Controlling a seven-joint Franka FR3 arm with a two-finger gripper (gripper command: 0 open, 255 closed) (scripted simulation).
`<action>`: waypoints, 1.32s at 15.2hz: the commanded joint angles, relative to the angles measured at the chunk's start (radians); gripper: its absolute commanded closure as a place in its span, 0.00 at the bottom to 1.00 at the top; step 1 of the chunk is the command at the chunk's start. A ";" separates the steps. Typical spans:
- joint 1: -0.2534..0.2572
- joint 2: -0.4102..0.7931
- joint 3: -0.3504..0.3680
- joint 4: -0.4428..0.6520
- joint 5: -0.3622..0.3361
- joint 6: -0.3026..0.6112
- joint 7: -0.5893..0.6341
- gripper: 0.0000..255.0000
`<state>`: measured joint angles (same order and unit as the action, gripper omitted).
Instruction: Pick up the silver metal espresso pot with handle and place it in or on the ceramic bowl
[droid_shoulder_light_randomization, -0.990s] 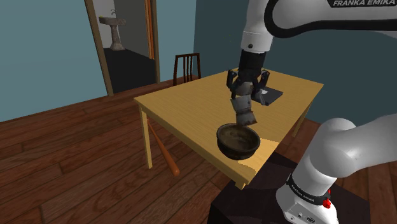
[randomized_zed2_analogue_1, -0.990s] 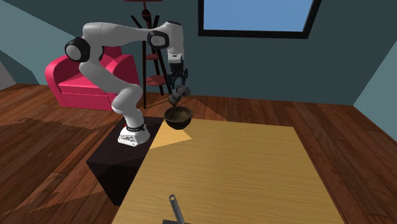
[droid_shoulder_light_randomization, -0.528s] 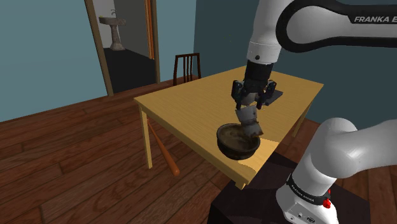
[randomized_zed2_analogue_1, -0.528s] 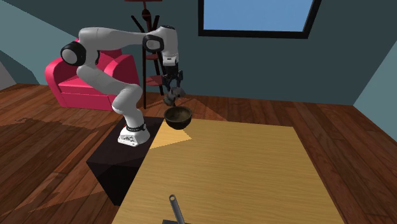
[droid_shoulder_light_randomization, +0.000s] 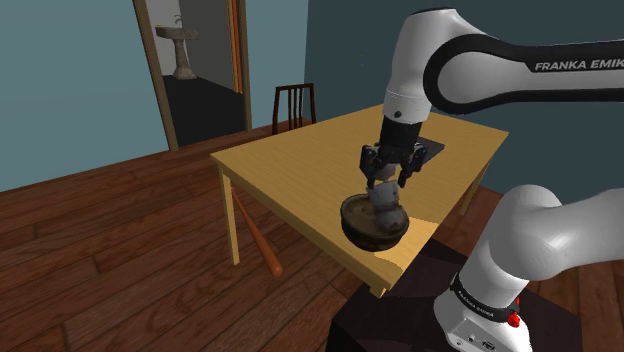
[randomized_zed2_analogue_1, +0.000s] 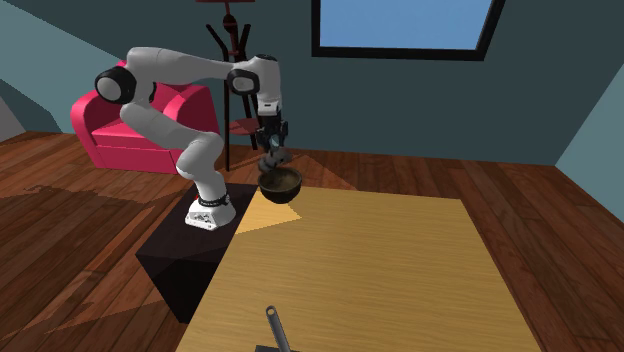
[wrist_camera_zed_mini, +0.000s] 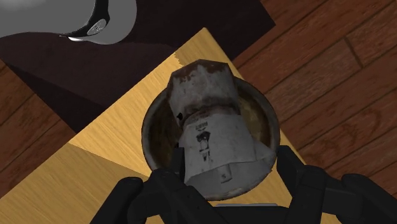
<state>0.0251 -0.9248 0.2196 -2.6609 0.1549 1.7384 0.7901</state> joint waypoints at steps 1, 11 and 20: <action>0.002 -0.004 0.003 -0.029 0.004 0.025 -0.001 1.00; 0.004 -0.004 0.006 -0.044 0.007 0.041 -0.001 0.00; -0.005 0.006 -0.012 0.088 -0.012 -0.081 0.002 0.00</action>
<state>0.0245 -0.9320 0.2135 -2.6150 0.1500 1.6880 0.7932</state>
